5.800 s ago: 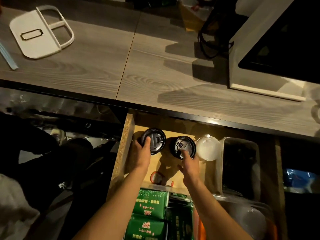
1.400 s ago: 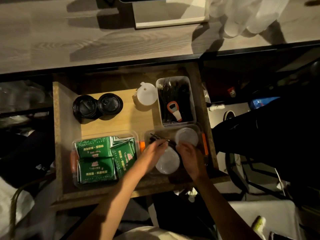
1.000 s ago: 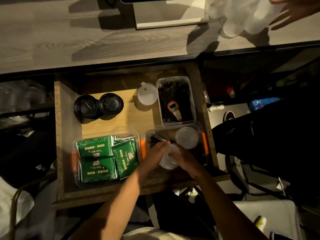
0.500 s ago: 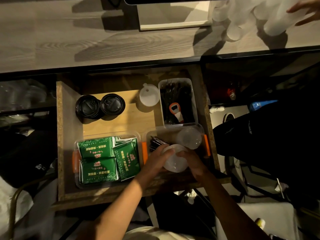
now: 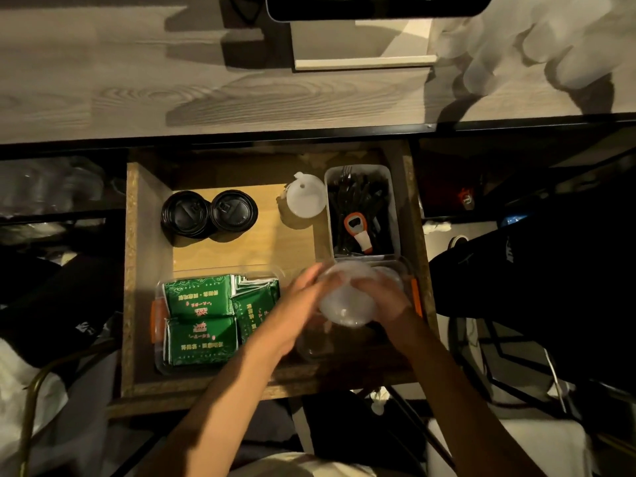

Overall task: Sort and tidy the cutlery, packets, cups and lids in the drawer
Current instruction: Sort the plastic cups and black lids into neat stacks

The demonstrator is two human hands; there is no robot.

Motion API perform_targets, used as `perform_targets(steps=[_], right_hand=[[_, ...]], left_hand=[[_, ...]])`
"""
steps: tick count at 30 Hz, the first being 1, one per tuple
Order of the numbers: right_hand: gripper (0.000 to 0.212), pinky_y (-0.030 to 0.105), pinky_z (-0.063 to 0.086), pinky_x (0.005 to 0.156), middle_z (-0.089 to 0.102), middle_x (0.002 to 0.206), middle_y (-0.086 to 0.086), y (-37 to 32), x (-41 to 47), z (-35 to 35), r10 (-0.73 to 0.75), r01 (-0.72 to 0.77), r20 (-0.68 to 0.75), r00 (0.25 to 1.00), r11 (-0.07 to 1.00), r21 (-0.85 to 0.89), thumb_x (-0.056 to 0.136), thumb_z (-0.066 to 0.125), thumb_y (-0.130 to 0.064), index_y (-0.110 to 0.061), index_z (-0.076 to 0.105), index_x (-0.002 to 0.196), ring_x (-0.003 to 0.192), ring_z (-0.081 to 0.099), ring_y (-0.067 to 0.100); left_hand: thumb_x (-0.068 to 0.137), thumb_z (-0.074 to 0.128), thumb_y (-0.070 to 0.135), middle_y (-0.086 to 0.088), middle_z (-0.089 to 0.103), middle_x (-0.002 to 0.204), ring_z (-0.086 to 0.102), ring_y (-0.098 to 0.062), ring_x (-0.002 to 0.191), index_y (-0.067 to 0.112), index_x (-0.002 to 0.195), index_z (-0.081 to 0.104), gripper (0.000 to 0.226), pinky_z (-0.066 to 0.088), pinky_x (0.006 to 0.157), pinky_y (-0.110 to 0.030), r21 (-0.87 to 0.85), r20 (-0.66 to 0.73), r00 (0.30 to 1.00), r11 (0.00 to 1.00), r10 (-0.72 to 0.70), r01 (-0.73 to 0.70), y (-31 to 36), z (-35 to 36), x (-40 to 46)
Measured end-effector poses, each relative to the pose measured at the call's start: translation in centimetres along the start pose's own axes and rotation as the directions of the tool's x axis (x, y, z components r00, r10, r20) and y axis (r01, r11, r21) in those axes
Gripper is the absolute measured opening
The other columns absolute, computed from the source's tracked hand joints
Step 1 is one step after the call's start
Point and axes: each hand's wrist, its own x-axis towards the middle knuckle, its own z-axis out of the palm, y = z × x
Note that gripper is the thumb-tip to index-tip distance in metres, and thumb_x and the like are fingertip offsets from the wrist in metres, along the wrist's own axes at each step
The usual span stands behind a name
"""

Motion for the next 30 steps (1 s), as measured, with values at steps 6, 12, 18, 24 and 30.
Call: perform_targets(steps=[6,12,18,24,30], right_hand=[[0.021,0.035,0.055,0.081,0.072,0.105,0.005,-6.6,1.6,2.9,-0.218,0.234,0.149,0.964,0.967,-0.1,0.095,0.053,-0.021,-0.021,0.07,0.107,0.1,0.067,0.023],[0.011,0.032,0.052,0.076,0.069,0.092,0.004,-7.7,7.8,6.7,-0.16,0.166,0.046,0.986,0.964,-0.209,0.093,0.059,-0.018,-0.015,0.067,0.1,0.081,0.065,0.016],[0.02,0.037,0.055,0.086,0.067,0.095,0.004,-6.5,11.9,6.5,-0.155,0.109,-0.052,0.986,0.861,-0.496,0.093,0.061,-0.021,-0.009,0.068,0.108,0.086,0.064,0.019],[0.023,0.003,0.039,0.064,0.066,0.093,0.004,-4.1,12.9,4.7,-0.324,0.281,0.105,0.94,0.567,-0.774,0.093,0.064,-0.018,-0.001,0.07,0.106,0.083,0.057,0.012],[0.035,0.04,0.057,0.087,0.073,0.106,0.007,-2.9,12.6,4.9,-0.433,0.327,0.035,0.901,0.621,-0.712,0.081,0.075,-0.019,-0.008,0.071,0.113,0.098,0.068,0.022]], left_hand=[[0.093,0.062,0.045,0.007,0.069,0.117,0.066,-0.019,0.11,0.045,0.115,0.063,0.022,0.057,0.091,-0.039,-0.069,-0.128,0.986,0.991,0.109,-0.119,3.7,-2.3,1.6],[0.081,0.058,0.062,0.0,0.066,0.126,0.063,-0.024,0.116,0.039,0.126,0.061,0.051,0.051,0.1,-0.054,-0.094,-0.18,0.98,0.991,0.081,-0.099,4.7,-6.4,6.3],[0.097,0.052,0.051,-0.005,0.068,0.124,0.065,-0.026,0.113,0.031,0.132,0.056,0.041,0.049,0.102,-0.053,-0.083,-0.108,0.993,0.996,-0.043,0.034,2.7,-8.4,11.2],[0.1,0.05,0.043,0.001,0.062,0.133,0.055,-0.021,0.125,0.04,0.122,0.057,0.024,0.039,0.112,-0.048,0.019,0.009,0.99,0.99,-0.141,0.14,1.6,-8.5,12.9],[0.099,0.046,0.046,-0.001,0.061,0.133,0.057,-0.025,0.123,0.036,0.135,0.054,0.038,0.042,0.109,-0.049,0.128,0.02,0.989,0.981,-0.147,0.143,1.5,-9.0,12.8]])
